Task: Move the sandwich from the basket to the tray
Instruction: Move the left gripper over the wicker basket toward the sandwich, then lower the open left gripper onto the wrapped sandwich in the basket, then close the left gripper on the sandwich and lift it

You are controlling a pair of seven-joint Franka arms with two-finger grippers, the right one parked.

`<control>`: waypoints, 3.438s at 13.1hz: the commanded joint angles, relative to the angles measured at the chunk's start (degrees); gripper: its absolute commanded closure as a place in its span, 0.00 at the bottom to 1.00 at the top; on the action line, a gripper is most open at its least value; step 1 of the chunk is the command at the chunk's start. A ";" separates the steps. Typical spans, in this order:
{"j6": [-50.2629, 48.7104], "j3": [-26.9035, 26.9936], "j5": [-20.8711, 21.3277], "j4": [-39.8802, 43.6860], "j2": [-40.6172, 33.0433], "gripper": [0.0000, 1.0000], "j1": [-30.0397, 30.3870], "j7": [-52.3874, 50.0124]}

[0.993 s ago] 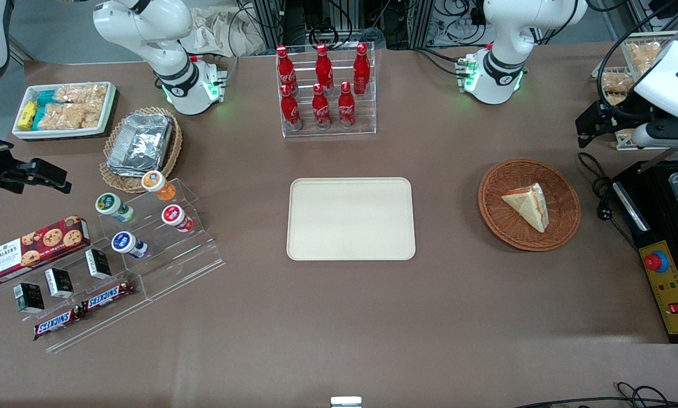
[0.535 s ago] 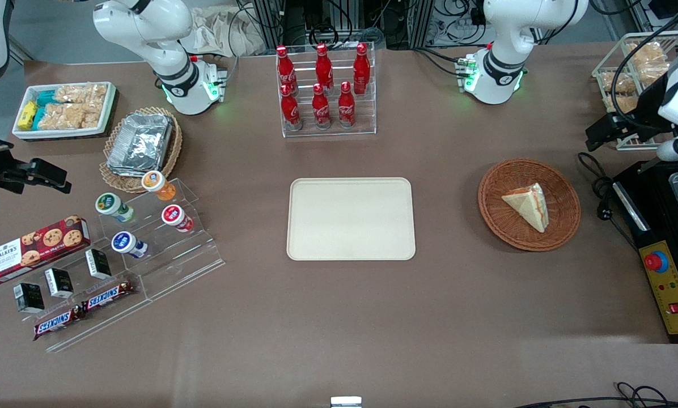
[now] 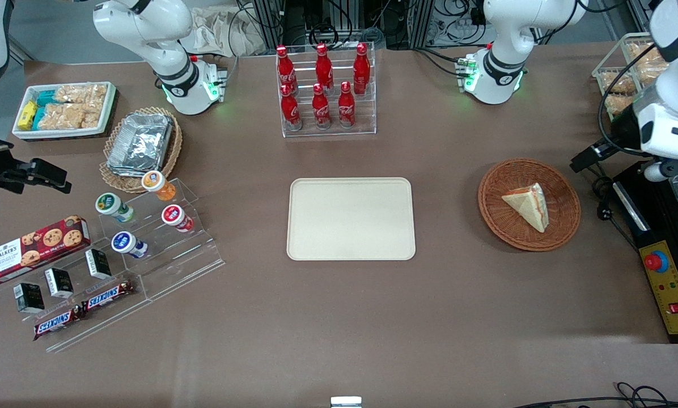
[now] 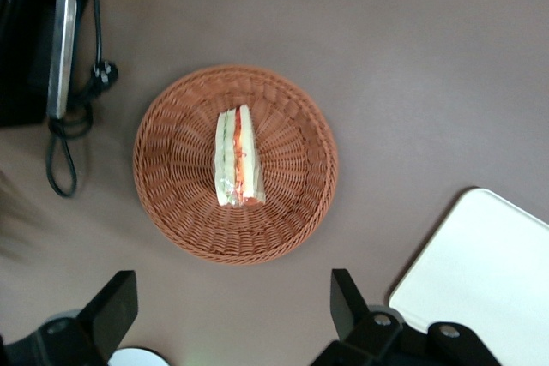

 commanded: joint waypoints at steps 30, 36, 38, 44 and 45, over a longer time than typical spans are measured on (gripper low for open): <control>56.88 1.48 -0.76 -35.60 15.18 0.62 2.31 -17.54; 56.26 1.56 -0.94 -35.16 15.10 1.00 2.23 -17.72; 56.18 1.48 -0.94 -35.08 14.92 1.00 2.14 -17.19; 39.25 1.74 0.11 -30.78 5.62 1.00 2.14 -11.75; 35.82 1.74 0.20 -29.20 4.38 1.00 2.14 -10.87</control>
